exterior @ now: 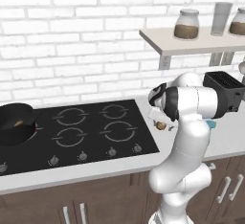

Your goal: Put the sweet potato and mushroom in the pot. Retrieve the spatula and lightly stir the vegetables in the pot.

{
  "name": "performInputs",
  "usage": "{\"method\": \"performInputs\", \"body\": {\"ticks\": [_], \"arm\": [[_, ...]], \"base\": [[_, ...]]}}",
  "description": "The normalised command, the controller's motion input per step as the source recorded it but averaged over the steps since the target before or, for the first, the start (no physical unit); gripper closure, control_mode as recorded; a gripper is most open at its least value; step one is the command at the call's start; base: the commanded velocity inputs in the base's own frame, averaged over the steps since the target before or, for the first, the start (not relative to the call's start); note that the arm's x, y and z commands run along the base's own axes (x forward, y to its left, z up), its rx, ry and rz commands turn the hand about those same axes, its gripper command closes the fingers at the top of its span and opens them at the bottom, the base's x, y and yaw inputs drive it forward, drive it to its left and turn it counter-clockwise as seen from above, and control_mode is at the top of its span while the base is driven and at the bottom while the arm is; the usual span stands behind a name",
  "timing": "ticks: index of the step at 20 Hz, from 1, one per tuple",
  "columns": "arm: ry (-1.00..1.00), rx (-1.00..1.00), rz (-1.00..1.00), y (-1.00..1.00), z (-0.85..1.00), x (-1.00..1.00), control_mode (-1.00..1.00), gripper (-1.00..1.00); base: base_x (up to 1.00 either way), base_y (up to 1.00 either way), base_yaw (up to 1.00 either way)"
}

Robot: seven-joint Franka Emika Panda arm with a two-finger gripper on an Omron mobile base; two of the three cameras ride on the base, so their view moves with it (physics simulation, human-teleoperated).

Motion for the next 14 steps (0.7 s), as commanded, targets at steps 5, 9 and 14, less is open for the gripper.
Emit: {"method": "performInputs", "body": {"ticks": [5, 9, 14], "arm": [[0.00, 0.00, 0.00, 0.04, -0.07, 0.02, -1.00, 1.00], [-0.06, 0.00, 0.00, 0.09, 0.00, -0.16, -1.00, 1.00], [-0.21, 0.00, 0.00, 0.19, 0.25, -0.47, -1.00, 1.00]], "base": [[0.00, 0.00, 0.00], [0.00, 0.00, 0.00], [0.00, 0.00, 0.00]]}}
